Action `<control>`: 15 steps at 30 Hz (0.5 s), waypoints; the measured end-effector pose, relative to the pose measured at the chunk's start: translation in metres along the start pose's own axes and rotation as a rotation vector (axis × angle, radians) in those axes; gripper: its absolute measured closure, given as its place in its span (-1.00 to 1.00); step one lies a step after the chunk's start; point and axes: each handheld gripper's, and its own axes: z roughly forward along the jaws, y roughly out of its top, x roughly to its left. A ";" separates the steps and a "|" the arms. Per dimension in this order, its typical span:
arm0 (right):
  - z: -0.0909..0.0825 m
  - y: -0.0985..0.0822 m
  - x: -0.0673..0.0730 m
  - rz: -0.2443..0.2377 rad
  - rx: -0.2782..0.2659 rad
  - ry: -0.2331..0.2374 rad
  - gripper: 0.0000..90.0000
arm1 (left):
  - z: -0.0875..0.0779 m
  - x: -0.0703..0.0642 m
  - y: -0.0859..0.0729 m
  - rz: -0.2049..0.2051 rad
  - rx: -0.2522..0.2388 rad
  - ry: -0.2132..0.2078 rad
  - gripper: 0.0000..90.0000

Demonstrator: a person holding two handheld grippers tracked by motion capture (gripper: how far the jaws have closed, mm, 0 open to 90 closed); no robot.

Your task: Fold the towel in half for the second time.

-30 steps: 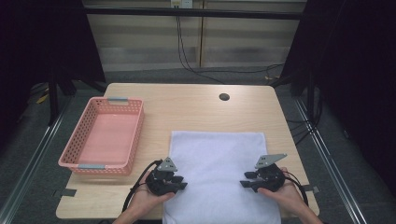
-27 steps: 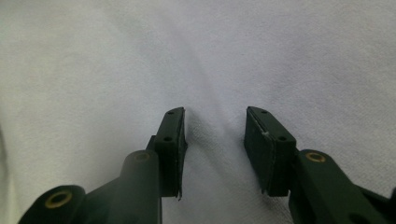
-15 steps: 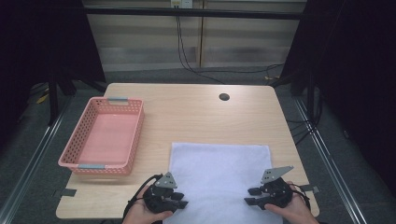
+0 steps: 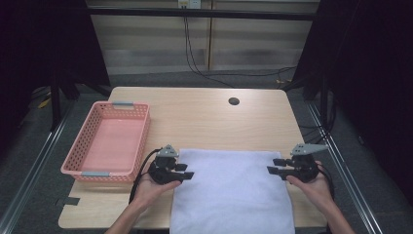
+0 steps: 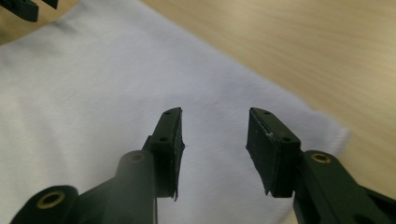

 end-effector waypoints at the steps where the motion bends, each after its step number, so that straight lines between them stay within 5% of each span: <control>1: -0.001 0.003 -0.007 -0.005 -0.007 -0.021 0.25 | 0.001 0.004 0.003 -0.021 -0.014 0.003 0.25; 9: 0.018 0.009 -0.063 0.069 0.012 -0.084 0.28 | 0.022 0.033 0.030 -0.023 -0.038 0.043 0.30; 15: 0.042 0.008 -0.076 0.077 0.036 -0.081 0.14 | 0.033 0.048 0.033 -0.045 -0.046 0.081 0.25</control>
